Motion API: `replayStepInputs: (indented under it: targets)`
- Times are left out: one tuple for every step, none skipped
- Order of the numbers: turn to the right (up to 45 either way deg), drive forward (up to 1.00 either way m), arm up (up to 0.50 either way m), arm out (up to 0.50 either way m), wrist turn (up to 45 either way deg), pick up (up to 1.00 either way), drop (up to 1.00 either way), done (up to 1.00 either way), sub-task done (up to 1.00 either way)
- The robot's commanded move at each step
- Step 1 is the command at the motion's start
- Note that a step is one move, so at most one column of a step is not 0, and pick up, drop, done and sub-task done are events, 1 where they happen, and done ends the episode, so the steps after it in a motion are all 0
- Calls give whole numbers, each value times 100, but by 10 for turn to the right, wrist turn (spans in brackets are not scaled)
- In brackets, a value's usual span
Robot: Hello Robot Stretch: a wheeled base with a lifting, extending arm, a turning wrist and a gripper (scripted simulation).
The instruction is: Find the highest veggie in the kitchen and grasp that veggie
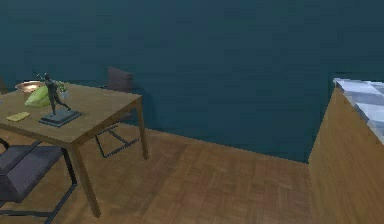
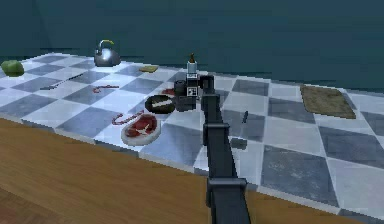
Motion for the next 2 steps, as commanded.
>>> replayStepInputs:
  targets:
    - [0, 0, 10, 0, 0, 0, 0, 0, 0]
    - [0, 0, 0, 0, 0, 0, 0, 100, 0]
